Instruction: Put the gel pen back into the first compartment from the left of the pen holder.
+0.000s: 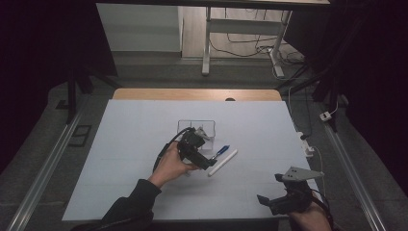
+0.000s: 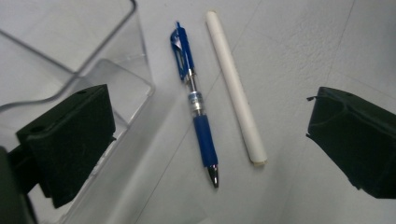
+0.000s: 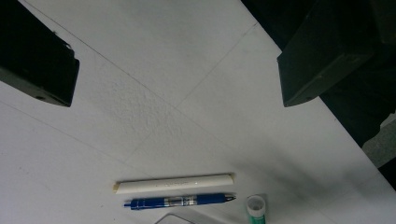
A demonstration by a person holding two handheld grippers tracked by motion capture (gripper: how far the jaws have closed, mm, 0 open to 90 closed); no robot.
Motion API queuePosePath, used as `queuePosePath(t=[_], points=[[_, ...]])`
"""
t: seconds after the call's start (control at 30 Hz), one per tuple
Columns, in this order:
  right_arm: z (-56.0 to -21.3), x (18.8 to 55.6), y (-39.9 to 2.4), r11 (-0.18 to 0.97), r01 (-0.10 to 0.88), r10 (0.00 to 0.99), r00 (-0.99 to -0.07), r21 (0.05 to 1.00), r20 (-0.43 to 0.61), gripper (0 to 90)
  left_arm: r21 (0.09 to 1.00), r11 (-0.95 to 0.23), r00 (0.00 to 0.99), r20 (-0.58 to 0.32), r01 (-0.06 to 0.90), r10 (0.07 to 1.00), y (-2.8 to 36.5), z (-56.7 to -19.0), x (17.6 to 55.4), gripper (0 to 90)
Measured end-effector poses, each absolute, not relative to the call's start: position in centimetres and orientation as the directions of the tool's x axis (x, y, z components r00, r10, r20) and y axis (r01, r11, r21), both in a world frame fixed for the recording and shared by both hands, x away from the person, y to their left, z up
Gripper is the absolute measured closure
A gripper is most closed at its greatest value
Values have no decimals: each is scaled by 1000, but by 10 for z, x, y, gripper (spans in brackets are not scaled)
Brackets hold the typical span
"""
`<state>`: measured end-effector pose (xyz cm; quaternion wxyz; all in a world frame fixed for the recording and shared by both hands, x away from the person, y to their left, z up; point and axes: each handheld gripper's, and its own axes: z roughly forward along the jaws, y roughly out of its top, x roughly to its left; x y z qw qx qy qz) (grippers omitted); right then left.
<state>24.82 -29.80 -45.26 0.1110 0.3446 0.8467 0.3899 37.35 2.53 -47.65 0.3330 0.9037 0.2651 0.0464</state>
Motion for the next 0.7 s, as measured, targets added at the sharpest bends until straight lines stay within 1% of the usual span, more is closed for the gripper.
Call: queuePosePath(t=[0.13,0.2,0.27,0.37,0.5,0.7], points=[[-453,248,-298,466,494,663,-744,734,80,0,612,-651,858,-91,449,506,16,-483,375,100],[-453,248,-297,466,494,662,-745,734,81,0,603,-661,862,-89,446,500,12,-487,375,177],[-453,248,-297,468,493,659,-747,734,82,0,589,-675,862,-75,444,501,8,-491,376,226],[-453,248,-297,473,492,656,-751,731,81,0,577,-684,857,-53,446,513,4,-496,377,332],[-453,248,-296,484,486,649,-757,727,75,0,573,-680,848,-50,457,528,4,-503,379,457],[-454,248,-295,501,486,645,-761,716,65,0,580,-662,834,-56,475,549,7,-511,382,556]])
